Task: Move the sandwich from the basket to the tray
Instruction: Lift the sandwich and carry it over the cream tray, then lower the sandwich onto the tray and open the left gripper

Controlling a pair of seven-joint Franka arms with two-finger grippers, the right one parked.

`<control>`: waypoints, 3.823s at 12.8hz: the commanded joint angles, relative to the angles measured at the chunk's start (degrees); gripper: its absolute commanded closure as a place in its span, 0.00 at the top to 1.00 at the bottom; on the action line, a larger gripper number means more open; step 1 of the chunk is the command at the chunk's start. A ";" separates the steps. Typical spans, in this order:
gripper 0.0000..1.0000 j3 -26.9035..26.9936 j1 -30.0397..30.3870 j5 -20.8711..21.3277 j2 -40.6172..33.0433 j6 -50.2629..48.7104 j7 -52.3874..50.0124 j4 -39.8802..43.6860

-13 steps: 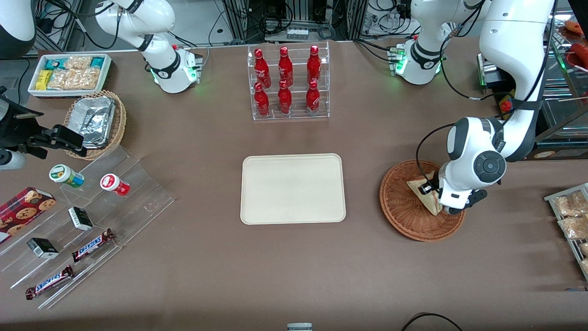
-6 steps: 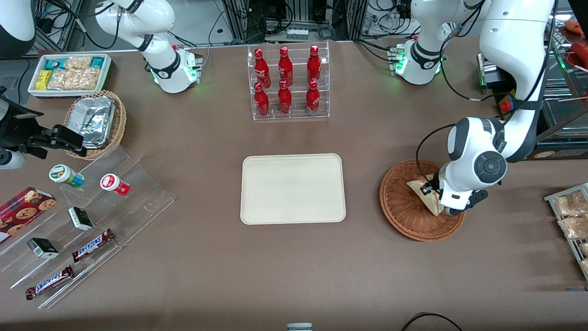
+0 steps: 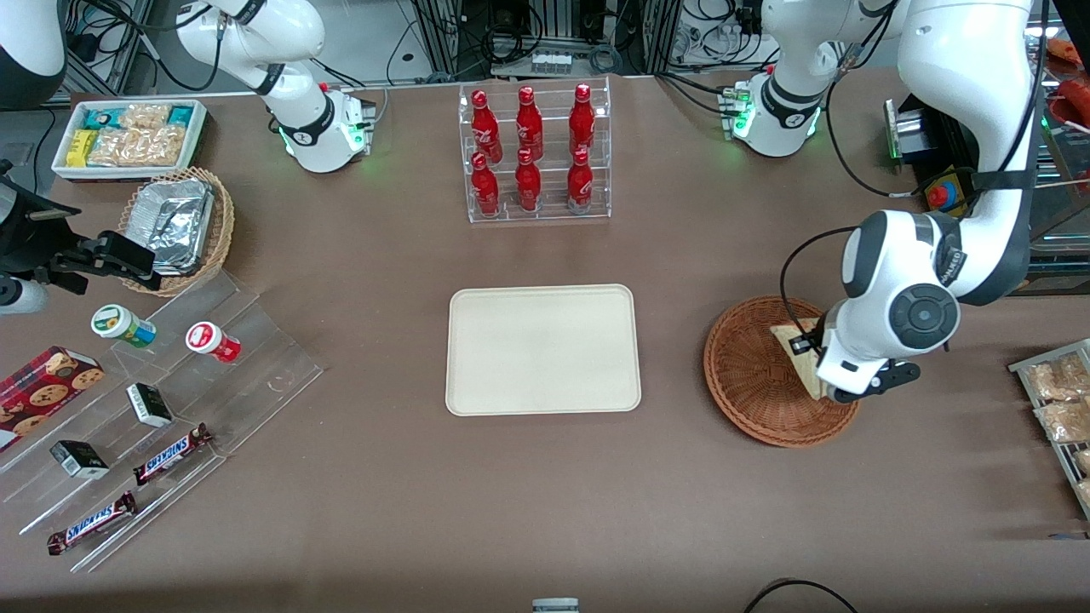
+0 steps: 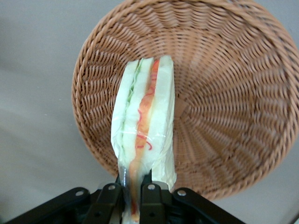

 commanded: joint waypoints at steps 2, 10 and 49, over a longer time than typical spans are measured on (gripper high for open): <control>0.00 0.25 -7.18 1.44 -0.28 -2.86 3.03 2.85; 0.00 0.25 -23.09 -1.10 7.00 -1.63 -2.39 11.35; 1.00 0.33 -33.31 -2.43 20.82 7.34 -18.23 18.58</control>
